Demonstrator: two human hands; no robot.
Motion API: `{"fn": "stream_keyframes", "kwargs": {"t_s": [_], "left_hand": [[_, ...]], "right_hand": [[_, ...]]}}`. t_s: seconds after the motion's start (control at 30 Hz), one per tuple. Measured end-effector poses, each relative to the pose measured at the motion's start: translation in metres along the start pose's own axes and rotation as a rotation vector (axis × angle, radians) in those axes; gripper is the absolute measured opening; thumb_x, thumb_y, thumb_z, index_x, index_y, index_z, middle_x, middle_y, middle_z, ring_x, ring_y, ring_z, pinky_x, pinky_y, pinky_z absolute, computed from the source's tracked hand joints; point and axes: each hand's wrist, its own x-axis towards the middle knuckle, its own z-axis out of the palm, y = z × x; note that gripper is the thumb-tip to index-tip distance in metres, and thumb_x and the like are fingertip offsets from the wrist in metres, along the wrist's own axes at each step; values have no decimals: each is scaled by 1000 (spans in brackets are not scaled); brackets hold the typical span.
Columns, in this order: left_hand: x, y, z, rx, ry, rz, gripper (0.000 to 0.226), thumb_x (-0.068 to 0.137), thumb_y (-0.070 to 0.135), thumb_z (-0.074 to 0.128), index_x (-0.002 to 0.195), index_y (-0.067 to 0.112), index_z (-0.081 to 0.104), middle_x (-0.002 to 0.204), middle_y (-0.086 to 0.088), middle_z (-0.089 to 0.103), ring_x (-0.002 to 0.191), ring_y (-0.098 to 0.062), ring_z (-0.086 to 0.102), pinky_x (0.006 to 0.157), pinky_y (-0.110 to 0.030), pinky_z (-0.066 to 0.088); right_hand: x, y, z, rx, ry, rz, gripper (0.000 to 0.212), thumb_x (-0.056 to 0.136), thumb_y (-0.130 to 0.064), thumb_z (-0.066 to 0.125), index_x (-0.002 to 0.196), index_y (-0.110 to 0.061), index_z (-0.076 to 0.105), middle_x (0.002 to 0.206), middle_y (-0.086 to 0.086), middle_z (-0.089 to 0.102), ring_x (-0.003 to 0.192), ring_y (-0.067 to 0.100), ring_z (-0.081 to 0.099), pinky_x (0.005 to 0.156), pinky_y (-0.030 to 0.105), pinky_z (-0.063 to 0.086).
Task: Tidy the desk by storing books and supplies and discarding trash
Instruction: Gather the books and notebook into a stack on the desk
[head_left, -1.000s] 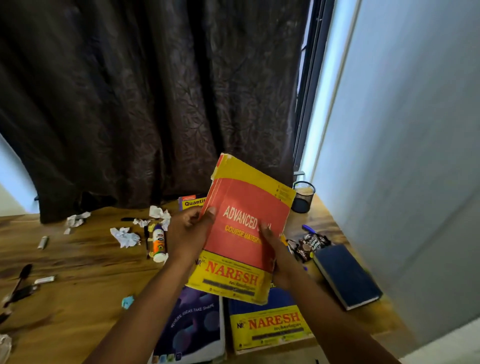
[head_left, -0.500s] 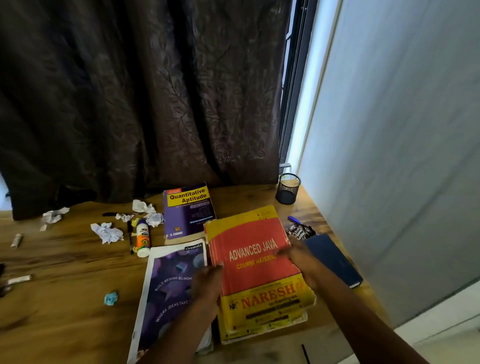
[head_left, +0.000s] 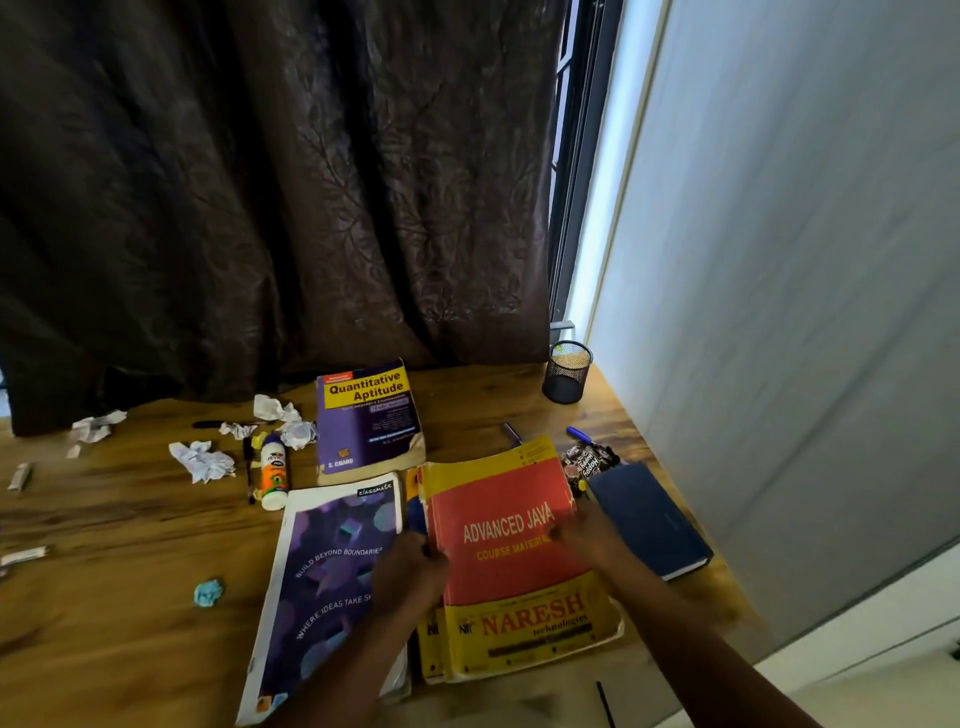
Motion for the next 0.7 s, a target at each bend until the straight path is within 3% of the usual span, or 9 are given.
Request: {"fn": "stream_keyframes", "kwargs": {"t_s": [0.1, 0.17, 0.27, 0.43, 0.5, 0.53, 0.6, 0.7], "left_hand": [[-2, -11, -6, -28, 94, 66, 24, 93, 30, 70, 96, 27, 46, 81, 13, 57, 68, -5, 59, 53, -18, 41], [-3, -15, -9, 19, 111, 137, 25, 92, 27, 72, 88, 33, 49, 75, 16, 57, 65, 1, 61, 51, -13, 43], [-1, -18, -12, 59, 123, 192, 17, 86, 21, 77, 83, 29, 62, 75, 14, 63, 64, 4, 62, 51, -11, 46], [7, -22, -19, 126, 145, 262, 11, 84, 25, 78, 77, 27, 69, 73, 13, 67, 65, 1, 63, 55, -10, 45], [12, -23, -25, 123, 178, 273, 11, 88, 28, 71, 77, 27, 71, 74, 14, 68, 68, 1, 63, 61, -13, 48], [15, -22, -30, 122, 185, 269, 14, 92, 32, 66, 80, 27, 71, 77, 13, 69, 71, 0, 64, 67, -20, 53], [23, -19, -43, 122, 214, 240, 24, 100, 37, 53, 84, 29, 71, 83, 12, 70, 80, -6, 67, 75, -31, 58], [39, -16, -66, 41, 331, 206, 16, 100, 35, 55, 97, 32, 71, 98, 12, 71, 93, -15, 68, 78, -30, 55]], "right_hand": [[-1, -4, 0, -215, 66, -14, 16, 93, -35, 65, 82, -23, 68, 83, -4, 70, 75, 12, 66, 70, 30, 54], [0, -5, -2, -303, 50, 2, 16, 90, -38, 68, 91, -21, 69, 84, -5, 68, 73, 9, 63, 66, 27, 49], [1, -7, -5, -410, 30, 6, 24, 85, -38, 75, 96, -20, 66, 90, -4, 67, 76, 11, 63, 72, 28, 52], [2, -9, -4, -522, 53, -39, 23, 89, -41, 71, 85, -24, 56, 95, -3, 67, 86, 16, 66, 85, 33, 57], [3, -12, -2, -600, 76, -78, 22, 92, -40, 67, 101, -20, 61, 104, -1, 69, 91, 17, 67, 87, 34, 58], [3, -17, -2, -645, 91, -87, 32, 92, -40, 67, 113, -18, 59, 111, 1, 69, 98, 19, 68, 88, 35, 57], [5, -30, 1, -699, 137, -131, 56, 90, -43, 70, 133, -18, 44, 126, 4, 62, 113, 24, 64, 91, 38, 56], [13, -55, 13, -641, 153, -301, 70, 91, -45, 68, 145, -21, 32, 135, 9, 54, 124, 29, 53, 95, 41, 53]]}}
